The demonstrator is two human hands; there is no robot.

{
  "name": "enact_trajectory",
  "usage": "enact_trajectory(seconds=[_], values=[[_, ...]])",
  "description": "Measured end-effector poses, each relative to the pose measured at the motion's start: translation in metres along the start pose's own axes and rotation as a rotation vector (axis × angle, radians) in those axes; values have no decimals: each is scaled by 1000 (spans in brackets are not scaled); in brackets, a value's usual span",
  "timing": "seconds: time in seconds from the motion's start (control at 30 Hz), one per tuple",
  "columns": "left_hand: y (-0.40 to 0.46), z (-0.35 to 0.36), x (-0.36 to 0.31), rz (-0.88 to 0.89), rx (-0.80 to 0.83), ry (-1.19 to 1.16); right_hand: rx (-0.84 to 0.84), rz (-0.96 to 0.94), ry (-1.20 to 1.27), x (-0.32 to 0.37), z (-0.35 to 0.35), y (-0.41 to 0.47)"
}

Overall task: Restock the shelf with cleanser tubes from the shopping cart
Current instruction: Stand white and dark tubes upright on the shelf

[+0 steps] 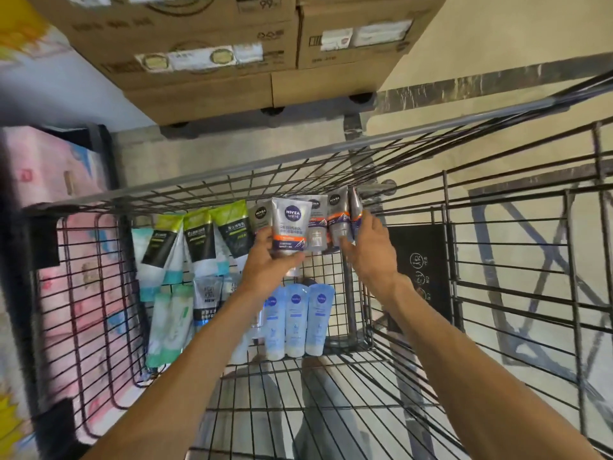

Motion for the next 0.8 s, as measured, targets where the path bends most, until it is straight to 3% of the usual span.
enact_trajectory(seconds=[0.23,0.47,0.8], values=[[-11,-30,10,26,-52,-67,-12,80,-251,7,12,35],[-10,-33,18,31,-76,-91,-50,95,-58,-10,16,36],[-11,-31,27,10,-92,-92,151,95,-41,-5,17,57]])
Point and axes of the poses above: each hand's wrist, its own y-axis towards the middle knuckle, its own z-axis out of the palm, x = y × z, the point moved 10 cm from there along y, towards the middle knuckle, and after that the axes turned 4 degrees about -y, right-handed, at the moved point
